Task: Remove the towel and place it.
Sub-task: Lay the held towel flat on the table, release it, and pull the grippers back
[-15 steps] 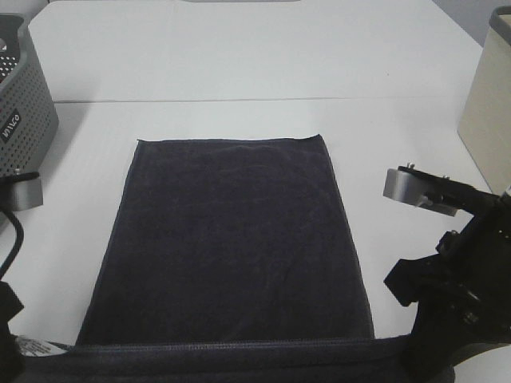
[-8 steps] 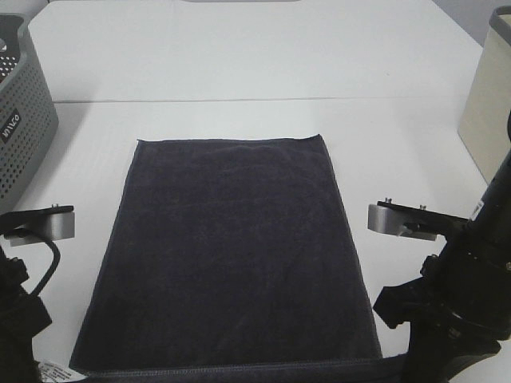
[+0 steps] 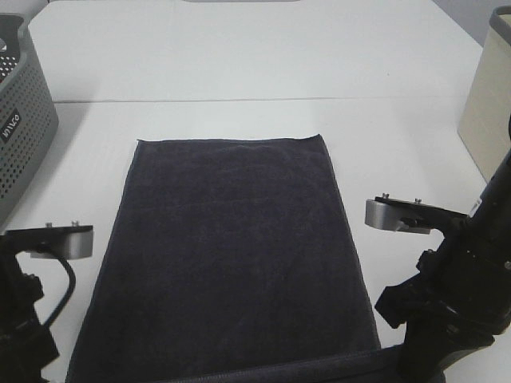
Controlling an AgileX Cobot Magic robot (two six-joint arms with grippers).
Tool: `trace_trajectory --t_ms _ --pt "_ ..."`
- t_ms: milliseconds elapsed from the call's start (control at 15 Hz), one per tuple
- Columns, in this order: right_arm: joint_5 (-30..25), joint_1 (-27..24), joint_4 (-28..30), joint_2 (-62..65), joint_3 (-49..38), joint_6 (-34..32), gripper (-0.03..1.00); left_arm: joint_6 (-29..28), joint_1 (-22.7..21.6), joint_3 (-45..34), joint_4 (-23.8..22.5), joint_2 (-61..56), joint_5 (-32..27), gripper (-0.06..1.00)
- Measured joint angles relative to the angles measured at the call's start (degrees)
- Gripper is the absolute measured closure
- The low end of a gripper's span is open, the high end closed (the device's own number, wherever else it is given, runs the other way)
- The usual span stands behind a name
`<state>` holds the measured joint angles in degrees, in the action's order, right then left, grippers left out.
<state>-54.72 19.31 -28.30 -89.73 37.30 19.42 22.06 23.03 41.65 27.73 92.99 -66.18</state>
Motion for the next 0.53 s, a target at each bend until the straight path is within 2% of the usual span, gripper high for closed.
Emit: trace_trajectory --t_ms 200,533 --pt "-0.1 -0.1 0.4 0.0 0.0 0.0 0.96 -0.4 3.0 0.0 -0.7 2.4 2.4 0.94" --pt "-0.6 -0.1 0.9 0.0 0.0 0.2 0.96 -1.1 3.3 0.0 1.3 2.5 3.5 0.94"
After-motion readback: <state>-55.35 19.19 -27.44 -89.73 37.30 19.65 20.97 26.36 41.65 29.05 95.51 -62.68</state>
